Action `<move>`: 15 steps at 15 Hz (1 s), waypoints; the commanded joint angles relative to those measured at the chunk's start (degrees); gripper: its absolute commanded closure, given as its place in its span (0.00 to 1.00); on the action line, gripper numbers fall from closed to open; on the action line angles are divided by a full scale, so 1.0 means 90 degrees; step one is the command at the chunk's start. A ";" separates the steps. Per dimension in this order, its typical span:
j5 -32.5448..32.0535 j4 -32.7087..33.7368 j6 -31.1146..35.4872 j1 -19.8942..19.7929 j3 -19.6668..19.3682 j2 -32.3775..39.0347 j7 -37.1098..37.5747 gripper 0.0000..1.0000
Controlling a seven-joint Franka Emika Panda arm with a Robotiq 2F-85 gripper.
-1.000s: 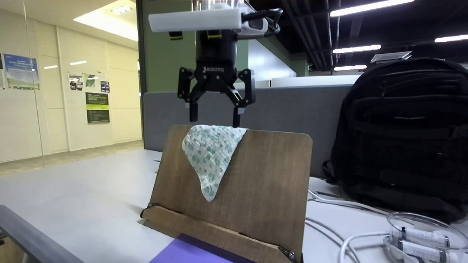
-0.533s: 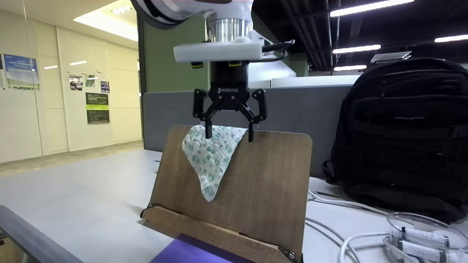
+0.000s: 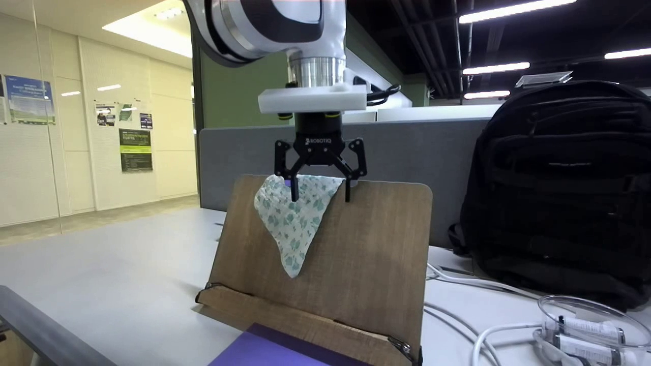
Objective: Unhang the cloth from the stand
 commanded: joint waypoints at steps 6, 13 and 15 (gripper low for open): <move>0.0933 0.0064 -0.0123 0.0030 0.0299 -0.0127 -0.0757 0.68; 0.0966 0.0339 -0.0722 0.0213 0.0547 -0.0259 -0.0964 1.00; 0.0849 0.0685 -0.1002 0.0373 0.0716 -0.0153 -0.0947 0.99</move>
